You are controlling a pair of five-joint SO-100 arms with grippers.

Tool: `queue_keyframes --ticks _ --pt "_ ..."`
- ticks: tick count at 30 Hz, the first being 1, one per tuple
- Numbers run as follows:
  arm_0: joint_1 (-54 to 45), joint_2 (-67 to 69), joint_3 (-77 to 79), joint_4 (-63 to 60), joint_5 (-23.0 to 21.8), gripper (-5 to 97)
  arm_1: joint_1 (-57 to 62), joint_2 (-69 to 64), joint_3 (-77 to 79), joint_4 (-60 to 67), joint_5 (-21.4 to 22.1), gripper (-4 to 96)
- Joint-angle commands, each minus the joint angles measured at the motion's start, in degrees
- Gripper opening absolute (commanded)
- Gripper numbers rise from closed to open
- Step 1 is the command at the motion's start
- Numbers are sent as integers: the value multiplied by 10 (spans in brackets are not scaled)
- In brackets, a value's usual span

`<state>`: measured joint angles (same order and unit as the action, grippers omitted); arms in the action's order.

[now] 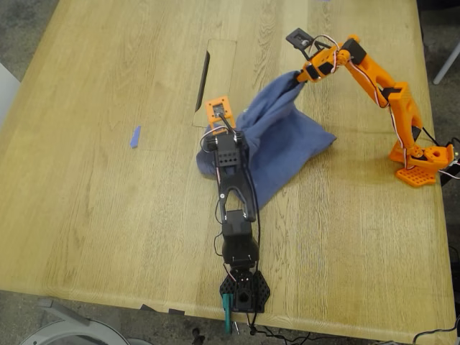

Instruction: Fold a T-shirt

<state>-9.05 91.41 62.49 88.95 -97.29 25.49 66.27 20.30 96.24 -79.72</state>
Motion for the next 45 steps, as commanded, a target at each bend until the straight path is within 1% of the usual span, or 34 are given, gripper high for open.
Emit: queue_keyframes --ticks 1,8,13,16,19,22,26,28,31,35,39,45 --pt "4 104 -50 69 -6 -2 -3 89 48 7 6 0" --pt "54 140 -33 126 -15 -2 -21 230 267 8 9 0" --pt "92 188 64 130 -18 -2 -33 308 395 7 11 0" --pt "126 227 142 102 -18 -2 -45 356 469 4 17 0" --pt "149 265 229 27 -16 -2 -54 425 592 -36 21 0" --pt "166 301 323 -69 -13 -2 -62 490 729 -126 23 0" --pt "194 340 426 -137 -13 -2 -81 569 888 -215 26 0" --pt "205 363 484 -185 -13 -2 -85 605 968 -295 25 0" --pt "210 396 573 -265 -11 -2 -85 647 1066 -408 20 0" --pt "221 441 678 -366 -10 -1 -85 693 1162 -503 17 0" --pt "235 467 737 -402 -10 19 -90 733 1237 -564 17 0" --pt "265 480 772 -410 -18 0 -109 786 1357 -670 11 0"
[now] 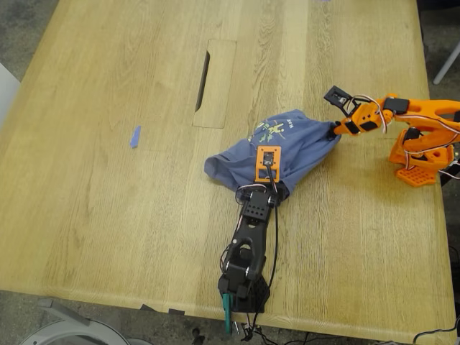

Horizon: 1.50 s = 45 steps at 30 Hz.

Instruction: Fold a T-shirt

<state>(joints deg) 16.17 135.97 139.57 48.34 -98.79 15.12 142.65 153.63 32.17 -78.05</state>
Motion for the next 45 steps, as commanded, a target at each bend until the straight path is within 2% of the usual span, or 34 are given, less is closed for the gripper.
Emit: queue_keyframes --ticks 1,7,9,13,16,19,22,27,37,41,45 --pt "21 36 7 -5 -4 0 -12 33 43 -42 -6 0" --pt "61 76 61 -10 -3 6 -46 106 122 -30 -4 1" --pt "62 98 81 -10 -3 42 -44 142 150 -22 2 44" --pt "62 149 117 -4 5 270 -33 207 189 -13 15 212" --pt "71 161 126 4 -4 508 -33 258 203 16 20 397" --pt "71 163 114 39 -17 669 -40 299 204 55 25 429" --pt "69 161 84 81 -49 770 -35 330 187 100 26 437" --pt "64 149 8 134 -51 820 -33 344 110 197 28 482" --pt "81 85 -149 163 -27 828 -76 399 -54 437 42 509" --pt "99 66 -180 156 -19 824 -112 407 -93 461 46 496" --pt "98 34 -202 89 -6 811 -120 329 -146 400 42 477"
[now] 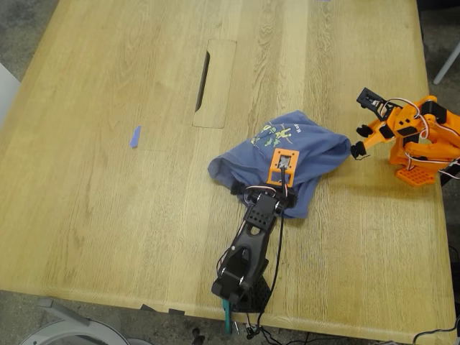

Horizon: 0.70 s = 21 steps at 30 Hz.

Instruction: Fold a T-shirt

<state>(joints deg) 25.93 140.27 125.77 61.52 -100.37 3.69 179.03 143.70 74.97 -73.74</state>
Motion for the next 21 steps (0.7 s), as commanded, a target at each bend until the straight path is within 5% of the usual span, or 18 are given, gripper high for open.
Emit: queue_keyframes --ticks 1,8,11,15,21 --pt "-5 -23 -69 -69 14 805 -9 -66 -61 -54 -2 467" --pt "-50 -124 -110 -246 34 722 -18 -301 -153 -275 -25 299" --pt "-73 -159 -114 -326 40 617 -31 -385 -180 -349 -42 1" --pt "-100 -190 -112 -394 18 363 -45 -467 -205 -416 -54 1" --pt "-118 -247 -102 -464 -25 115 -62 -584 -249 -505 -60 1"
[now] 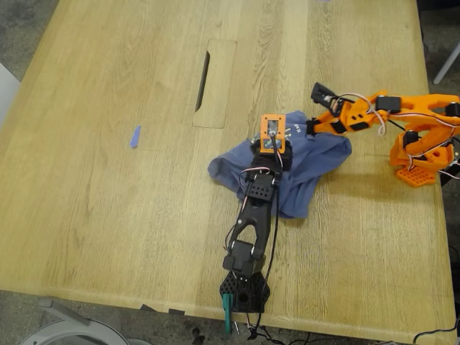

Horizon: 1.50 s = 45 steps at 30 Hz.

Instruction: Fold a T-shirt

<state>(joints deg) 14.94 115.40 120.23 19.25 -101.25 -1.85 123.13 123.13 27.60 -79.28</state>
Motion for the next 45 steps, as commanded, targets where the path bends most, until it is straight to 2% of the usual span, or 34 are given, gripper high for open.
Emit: queue_keyframes --ticks 1,6,10,14,19,24,30,39,45 --pt "-11 -10 -44 -57 -24 93 -8 -46 -53 -46 -5 1" --pt "-18 -62 -39 -92 -42 48 -13 -138 -82 -112 -8 1" --pt "-14 -94 -33 -105 -65 0 -19 -178 -32 -185 1 1" --pt "-10 -120 -26 -115 -76 0 -33 -182 53 -247 11 1" --pt "-41 -129 10 -120 -80 0 -54 -140 148 -265 21 1" --pt "-93 -127 54 -122 -84 0 -63 -54 241 -250 28 1" --pt "-141 -122 93 -95 -95 0 -62 108 360 -178 34 1" --pt "-254 -107 101 -42 -87 0 -33 462 475 91 36 1" --pt "-323 -46 100 -10 -87 0 -6 497 451 131 35 1"
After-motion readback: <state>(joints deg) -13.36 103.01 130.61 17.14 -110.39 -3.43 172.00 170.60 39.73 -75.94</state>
